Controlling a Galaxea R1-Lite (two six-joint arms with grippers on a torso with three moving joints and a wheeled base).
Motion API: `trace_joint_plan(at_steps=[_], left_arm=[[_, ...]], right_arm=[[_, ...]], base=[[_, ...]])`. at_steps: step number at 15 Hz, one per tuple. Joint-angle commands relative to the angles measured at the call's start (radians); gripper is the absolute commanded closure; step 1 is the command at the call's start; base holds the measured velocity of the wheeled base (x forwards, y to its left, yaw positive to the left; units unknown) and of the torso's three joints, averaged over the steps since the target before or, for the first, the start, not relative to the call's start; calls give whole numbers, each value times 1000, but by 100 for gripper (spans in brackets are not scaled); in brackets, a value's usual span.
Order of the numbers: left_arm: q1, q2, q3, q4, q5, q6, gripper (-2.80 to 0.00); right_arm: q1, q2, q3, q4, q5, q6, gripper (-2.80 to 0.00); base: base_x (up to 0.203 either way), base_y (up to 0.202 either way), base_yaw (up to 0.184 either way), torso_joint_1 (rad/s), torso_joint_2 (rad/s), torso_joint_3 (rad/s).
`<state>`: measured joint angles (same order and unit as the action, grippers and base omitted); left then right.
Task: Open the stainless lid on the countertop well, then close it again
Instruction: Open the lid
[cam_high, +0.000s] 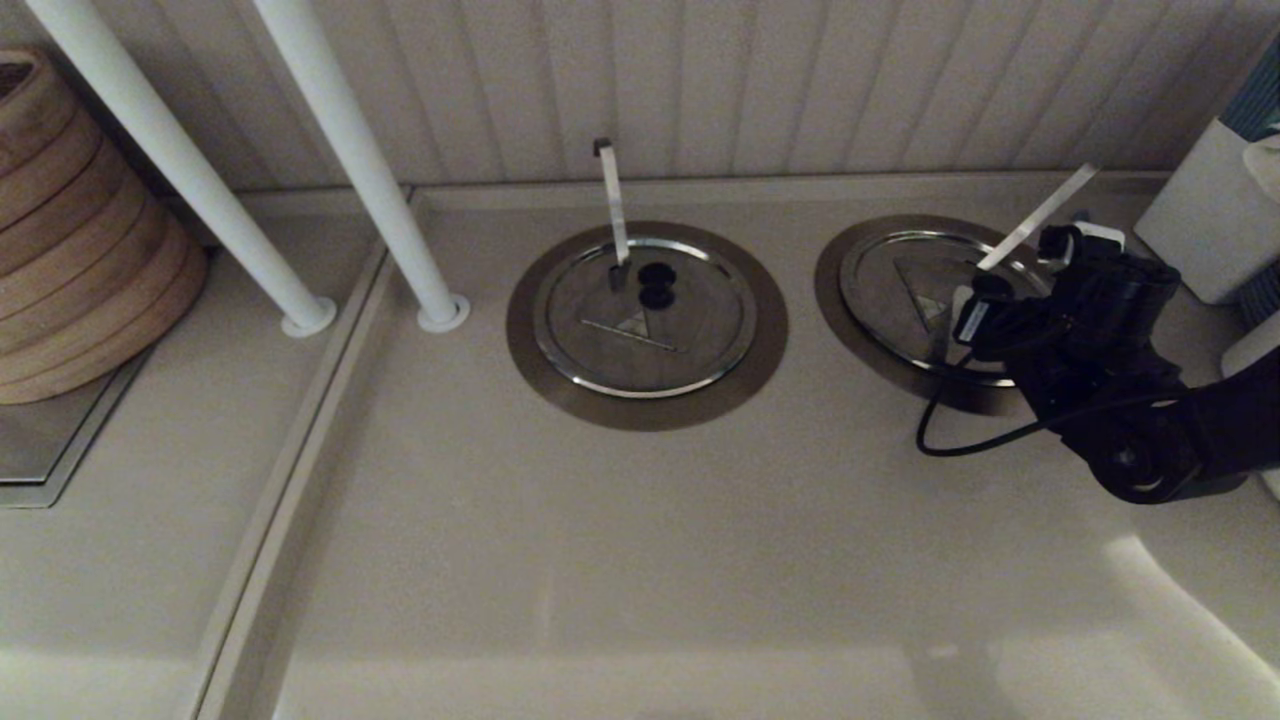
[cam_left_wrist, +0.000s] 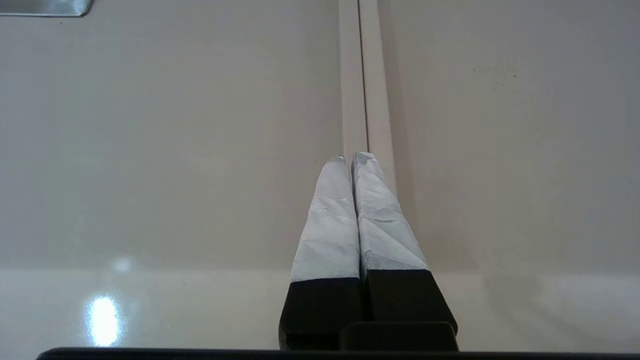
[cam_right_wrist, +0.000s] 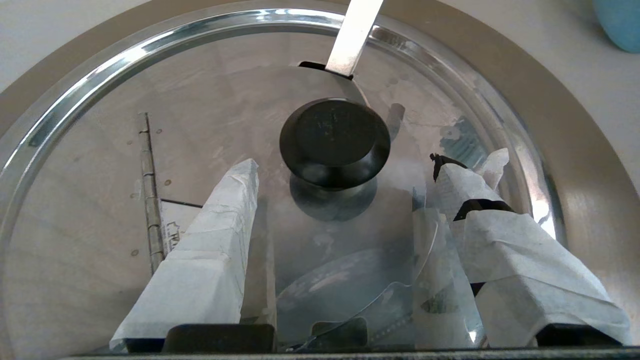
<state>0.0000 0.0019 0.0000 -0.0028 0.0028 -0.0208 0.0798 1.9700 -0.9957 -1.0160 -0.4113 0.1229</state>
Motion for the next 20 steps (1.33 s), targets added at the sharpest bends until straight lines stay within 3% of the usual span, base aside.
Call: trace_joint_plan(at_steps=[1, 20], left_arm=[[0, 0, 0, 0, 0, -1, 0], [0, 0, 0, 0, 0, -1, 0]], right_arm=[[3, -2, 0, -6, -1, 1, -280], [3, 37, -23, -24, 3, 12, -280]], base=[[0, 0, 0, 0, 0, 0], [0, 0, 0, 0, 0, 0]])
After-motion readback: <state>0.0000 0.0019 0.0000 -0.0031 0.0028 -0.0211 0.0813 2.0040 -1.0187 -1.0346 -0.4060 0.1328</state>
